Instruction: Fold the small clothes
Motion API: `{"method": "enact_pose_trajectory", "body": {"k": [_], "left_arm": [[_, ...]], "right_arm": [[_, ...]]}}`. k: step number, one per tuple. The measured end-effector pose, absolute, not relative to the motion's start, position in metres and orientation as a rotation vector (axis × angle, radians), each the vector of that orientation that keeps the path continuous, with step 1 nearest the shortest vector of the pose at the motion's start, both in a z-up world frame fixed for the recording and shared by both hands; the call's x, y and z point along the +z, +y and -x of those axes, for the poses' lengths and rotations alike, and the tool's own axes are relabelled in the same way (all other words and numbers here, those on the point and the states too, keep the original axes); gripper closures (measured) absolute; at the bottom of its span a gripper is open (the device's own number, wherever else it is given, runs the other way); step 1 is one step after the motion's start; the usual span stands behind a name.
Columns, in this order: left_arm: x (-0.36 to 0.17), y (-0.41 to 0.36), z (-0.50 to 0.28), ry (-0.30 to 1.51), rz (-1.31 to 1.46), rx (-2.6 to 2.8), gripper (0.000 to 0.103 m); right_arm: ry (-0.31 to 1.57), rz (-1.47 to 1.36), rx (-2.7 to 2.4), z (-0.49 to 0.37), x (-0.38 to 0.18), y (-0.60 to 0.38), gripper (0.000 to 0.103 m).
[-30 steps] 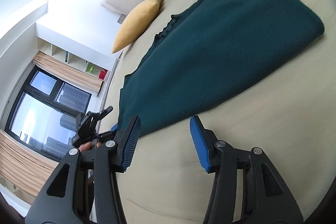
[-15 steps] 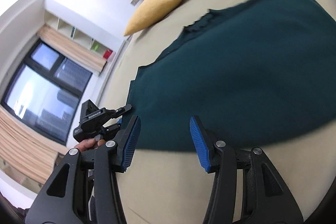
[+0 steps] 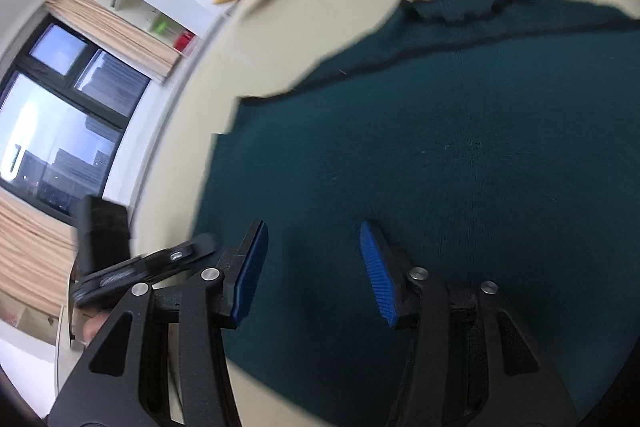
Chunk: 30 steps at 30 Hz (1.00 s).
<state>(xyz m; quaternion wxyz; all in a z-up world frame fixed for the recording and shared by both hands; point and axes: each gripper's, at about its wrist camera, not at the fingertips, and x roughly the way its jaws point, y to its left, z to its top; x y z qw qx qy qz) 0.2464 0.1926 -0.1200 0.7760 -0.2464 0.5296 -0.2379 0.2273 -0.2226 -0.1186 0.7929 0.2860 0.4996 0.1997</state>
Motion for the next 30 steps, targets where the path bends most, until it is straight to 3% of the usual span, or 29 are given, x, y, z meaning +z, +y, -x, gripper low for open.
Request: {"method": "enact_pose_trajectory", "body": {"k": [10, 17, 20, 24, 27, 30], "left_arm": [[-0.070, 0.155, -0.250, 1.099, 0.385, -0.542, 0.087], [-0.021, 0.045, -0.265, 1.076, 0.244, -0.665, 0.087], [-0.030, -0.017, -0.273, 1.092, 0.215, -0.732, 0.087], [-0.081, -0.071, -0.275, 1.162, 0.242, -0.784, 0.086], [-0.096, -0.078, -0.268, 1.151, 0.273, -0.779, 0.081], [-0.081, -0.066, -0.263, 1.137, 0.328, -0.802, 0.057]], "right_arm": [[1.010, -0.822, 0.459, -0.227, -0.114, -0.280, 0.055], [0.931, -0.988, 0.438, -0.216, -0.110, -0.364, 0.055], [0.902, -1.055, 0.411, -0.209, -0.117, -0.406, 0.054], [0.916, -1.125, 0.372, -0.204, -0.136, -0.439, 0.055], [0.931, -1.139, 0.392, -0.202, -0.143, -0.450, 0.055], [0.950, -1.121, 0.399, -0.206, -0.143, -0.448, 0.055]]}}
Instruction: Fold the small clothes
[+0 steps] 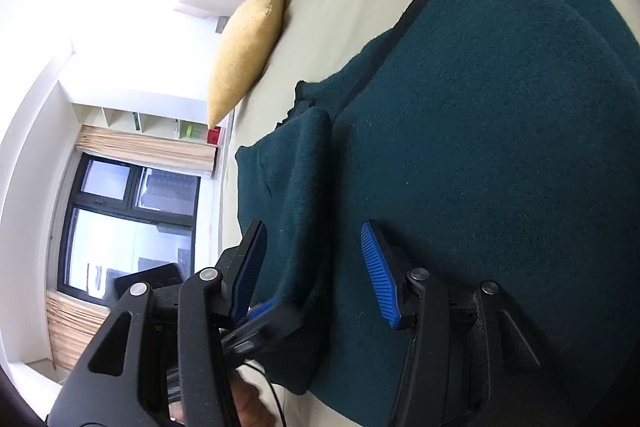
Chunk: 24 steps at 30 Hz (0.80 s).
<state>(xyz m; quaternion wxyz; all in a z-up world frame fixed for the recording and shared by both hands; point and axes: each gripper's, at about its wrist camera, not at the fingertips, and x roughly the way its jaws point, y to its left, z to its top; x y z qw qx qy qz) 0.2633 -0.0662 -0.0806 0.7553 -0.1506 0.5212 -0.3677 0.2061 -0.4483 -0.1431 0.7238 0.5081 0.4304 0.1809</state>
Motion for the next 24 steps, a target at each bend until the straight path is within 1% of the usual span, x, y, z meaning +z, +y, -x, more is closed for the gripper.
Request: {"method": "enact_pose_trajectory", "body": {"k": [1, 4, 8, 14, 16, 19, 20, 21, 22, 24], "left_arm": [[-0.073, -0.061, -0.261, 1.126, 0.338, -0.807, 0.049], [-0.049, -0.041, -0.246, 1.069, 0.367, -0.862, 0.041], [-0.040, -0.001, -0.225, 1.010, 0.467, -0.933, 0.040], [-0.062, 0.029, -0.231, 1.027, 0.525, -0.823, 0.040], [-0.064, 0.036, -0.231, 1.014, 0.539, -0.809, 0.040], [-0.066, 0.039, -0.232, 1.013, 0.552, -0.804, 0.040], [-0.066, 0.040, -0.232, 1.015, 0.549, -0.797, 0.040], [-0.066, 0.039, -0.233, 1.014, 0.548, -0.794, 0.040], [-0.065, 0.038, -0.233, 1.012, 0.548, -0.792, 0.040], [-0.064, 0.034, -0.236, 1.007, 0.541, -0.780, 0.040]], "right_arm": [[0.955, -1.125, 0.398, -0.207, -0.143, -0.444, 0.055], [0.972, -1.128, 0.400, -0.211, -0.142, -0.436, 0.052], [1.014, -1.100, 0.412, -0.214, -0.140, -0.421, 0.048], [1.125, -0.981, 0.406, -0.224, -0.133, -0.395, 0.048], [1.144, -0.941, 0.395, -0.227, -0.130, -0.386, 0.050], [1.170, -0.864, 0.360, -0.234, -0.130, -0.371, 0.066], [1.171, -0.842, 0.344, -0.236, -0.130, -0.369, 0.076], [1.165, -0.836, 0.335, -0.236, -0.130, -0.370, 0.082], [1.159, -0.839, 0.331, -0.236, -0.131, -0.371, 0.092], [1.148, -0.807, 0.312, -0.234, -0.127, -0.374, 0.092]]}}
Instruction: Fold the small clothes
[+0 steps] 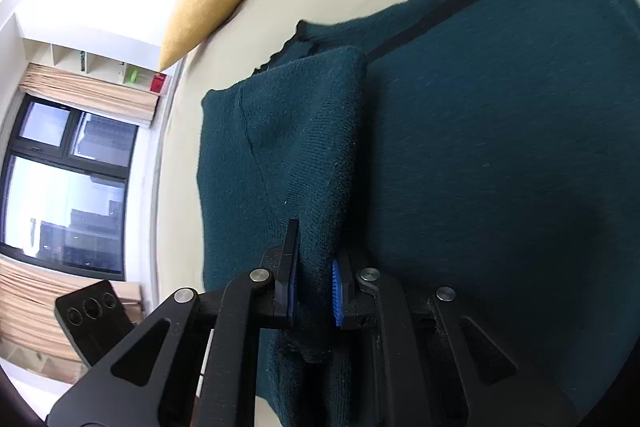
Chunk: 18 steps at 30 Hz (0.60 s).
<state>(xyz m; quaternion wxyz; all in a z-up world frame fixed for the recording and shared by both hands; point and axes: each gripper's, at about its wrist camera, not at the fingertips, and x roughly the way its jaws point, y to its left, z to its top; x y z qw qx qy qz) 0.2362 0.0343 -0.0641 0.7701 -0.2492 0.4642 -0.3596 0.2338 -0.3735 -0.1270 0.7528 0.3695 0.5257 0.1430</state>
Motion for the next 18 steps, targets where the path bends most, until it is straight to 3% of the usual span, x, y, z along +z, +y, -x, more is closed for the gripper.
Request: {"method": "enact_pose_trajectory", "body": {"k": [18], "left_arm": [[-0.035, -0.069, -0.254, 0.977, 0.266, -0.817, 0.037]], "right_arm": [[1.092, -0.691, 0.177, -0.195, -0.086, -0.491, 0.093]]}}
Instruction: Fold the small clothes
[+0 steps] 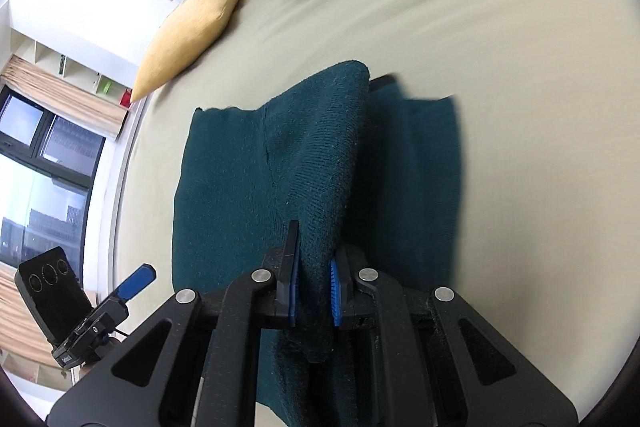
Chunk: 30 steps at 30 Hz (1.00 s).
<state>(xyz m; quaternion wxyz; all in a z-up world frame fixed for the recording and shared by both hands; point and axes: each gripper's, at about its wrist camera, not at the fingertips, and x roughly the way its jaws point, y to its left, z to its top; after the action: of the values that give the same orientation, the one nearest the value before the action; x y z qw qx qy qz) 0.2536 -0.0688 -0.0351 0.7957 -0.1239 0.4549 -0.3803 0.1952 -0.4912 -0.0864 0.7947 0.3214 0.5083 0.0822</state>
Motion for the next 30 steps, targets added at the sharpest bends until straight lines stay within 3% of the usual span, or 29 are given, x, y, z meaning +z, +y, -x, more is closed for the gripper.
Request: {"method": "enact_pose_trajectory", "body": {"k": [16, 26, 28, 30], "left_arm": [[-0.076, -0.137, -0.258, 0.968, 0.051, -0.758, 0.037], [-0.085, -0.136, -0.258, 0.988, 0.038, -0.751, 0.037], [-0.085, -0.136, -0.257, 0.988, 0.037, -0.749, 0.037], [-0.084, -0.136, -0.256, 0.996, 0.035, -0.748, 0.037]], "right_arm": [[1.091, -0.827, 0.197, -0.205, -0.132, -0.502, 0.094], [1.052, -0.832, 0.209, -0.153, -0.105, -0.489, 0.082], [1.091, -0.813, 0.209, -0.145, -0.110, -0.482, 0.082], [1.122, -0.821, 0.187, -0.138, -0.122, -0.483, 0.094]]}}
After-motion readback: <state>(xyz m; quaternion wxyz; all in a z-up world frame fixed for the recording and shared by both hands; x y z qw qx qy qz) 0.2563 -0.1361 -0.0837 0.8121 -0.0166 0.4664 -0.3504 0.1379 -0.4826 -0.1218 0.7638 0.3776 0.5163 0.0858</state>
